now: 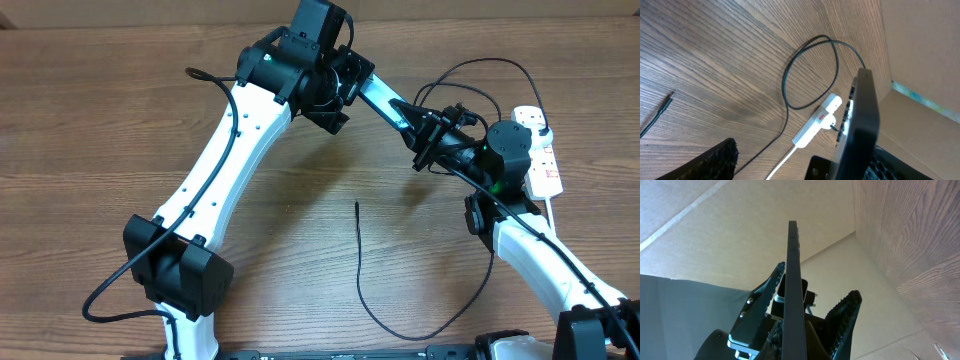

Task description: Plug charger to phone and switch on socket

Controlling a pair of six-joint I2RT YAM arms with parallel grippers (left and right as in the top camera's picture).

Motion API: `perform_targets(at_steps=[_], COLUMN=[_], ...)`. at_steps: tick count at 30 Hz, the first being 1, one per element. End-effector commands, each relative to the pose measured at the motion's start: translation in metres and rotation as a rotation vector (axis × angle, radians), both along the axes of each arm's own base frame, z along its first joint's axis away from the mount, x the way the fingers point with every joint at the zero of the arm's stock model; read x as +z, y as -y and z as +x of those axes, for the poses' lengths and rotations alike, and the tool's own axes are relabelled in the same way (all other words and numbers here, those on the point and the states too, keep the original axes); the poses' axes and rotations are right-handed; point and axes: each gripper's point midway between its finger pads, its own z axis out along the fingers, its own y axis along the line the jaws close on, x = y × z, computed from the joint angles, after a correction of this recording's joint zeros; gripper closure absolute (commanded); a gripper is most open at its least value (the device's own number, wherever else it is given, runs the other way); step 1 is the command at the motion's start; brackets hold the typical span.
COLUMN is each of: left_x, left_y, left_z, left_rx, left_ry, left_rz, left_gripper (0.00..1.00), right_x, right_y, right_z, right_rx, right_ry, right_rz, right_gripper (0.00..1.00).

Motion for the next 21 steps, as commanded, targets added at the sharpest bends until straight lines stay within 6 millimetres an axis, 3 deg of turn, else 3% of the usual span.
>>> perform_targets(at_steps=[1, 9, 20, 21], left_x=[0.005, 0.004, -0.013, -0.014], left_y=[-0.004, 0.002, 0.011, 0.010], left_z=[0.003, 0.006, 0.010, 0.010], left_rx=[0.029, 0.021, -0.037, -0.037], left_ry=[0.023, 0.041, 0.050, 0.050], left_rz=[0.018, 0.011, 0.043, 0.046], left_gripper=[0.23, 0.31, 0.28, 0.37], right_x=[0.017, 0.017, 0.017, 0.016], right_y=[-0.002, -0.004, -0.004, -0.004], right_z=[0.001, -0.001, -0.001, -0.001], right_rx=[-0.001, 0.015, 0.018, 0.018], right_ry=[-0.054, -0.054, -0.055, -0.055], right_rz=[0.100, 0.100, 0.100, 0.100], right_gripper=[0.96, 0.96, 0.96, 0.97])
